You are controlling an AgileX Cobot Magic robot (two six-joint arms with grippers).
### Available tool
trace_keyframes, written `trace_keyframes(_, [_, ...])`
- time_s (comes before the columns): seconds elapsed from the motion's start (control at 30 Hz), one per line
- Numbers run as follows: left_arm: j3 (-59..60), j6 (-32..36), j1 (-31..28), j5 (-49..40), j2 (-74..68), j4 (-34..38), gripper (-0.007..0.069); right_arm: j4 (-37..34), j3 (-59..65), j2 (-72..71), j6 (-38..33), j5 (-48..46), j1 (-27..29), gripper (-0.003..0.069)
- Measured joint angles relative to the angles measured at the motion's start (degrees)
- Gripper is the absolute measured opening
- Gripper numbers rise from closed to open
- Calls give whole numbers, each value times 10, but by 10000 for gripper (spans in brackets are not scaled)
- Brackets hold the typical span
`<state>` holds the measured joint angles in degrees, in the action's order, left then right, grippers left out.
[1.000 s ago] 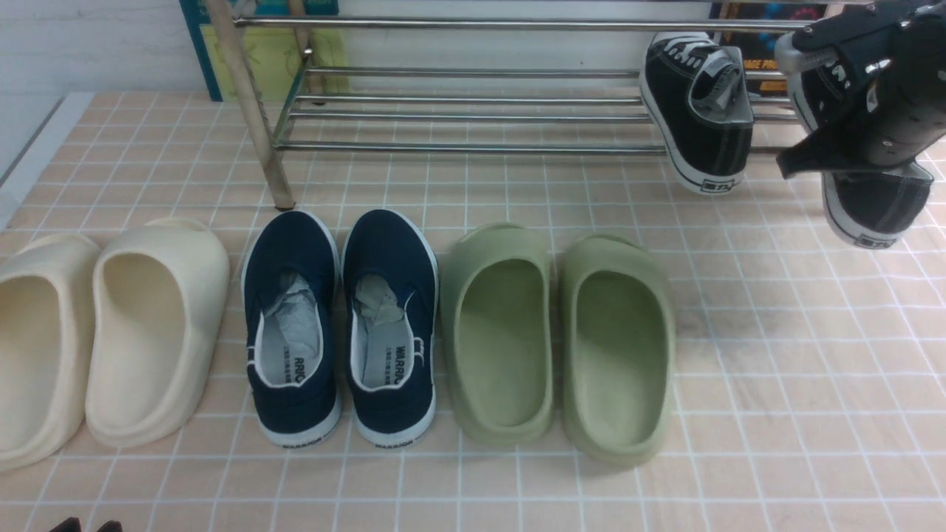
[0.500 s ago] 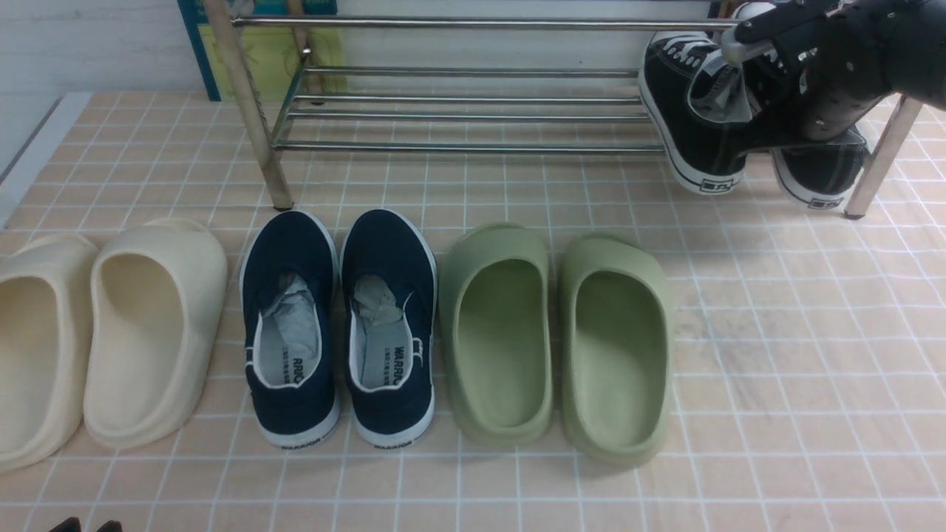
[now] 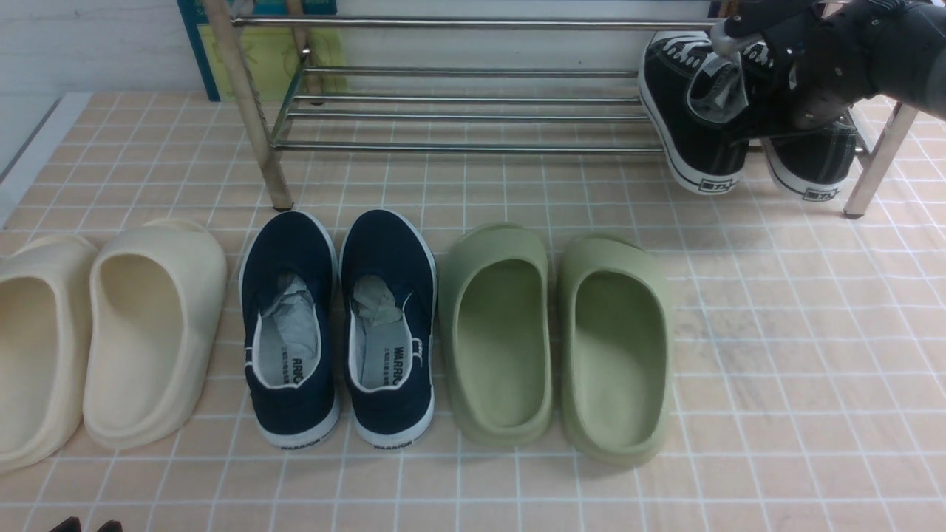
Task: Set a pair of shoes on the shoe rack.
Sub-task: Use the right arm to put a shoe into the shoe rack
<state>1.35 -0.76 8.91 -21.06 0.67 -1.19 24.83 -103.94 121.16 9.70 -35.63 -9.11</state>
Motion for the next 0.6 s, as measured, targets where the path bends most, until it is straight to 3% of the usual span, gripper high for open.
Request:
trace_keyframes(0.17, [0, 0, 0, 0, 0, 0, 239, 0, 0, -15, 0, -33, -1, 385])
trace_keyframes(0.3, [0, 0, 0, 0, 0, 0, 239, -5, 0, -47, 0, -63, -1, 417])
trace_keyframes(0.53, [0, 0, 0, 0, 0, 0, 239, -38, 0, -133, -7, -147, 4, 359])
trace_keyframes(0.6, [0, 0, 0, 0, 0, 0, 239, -63, 8, -150, -37, -181, 19, 265])
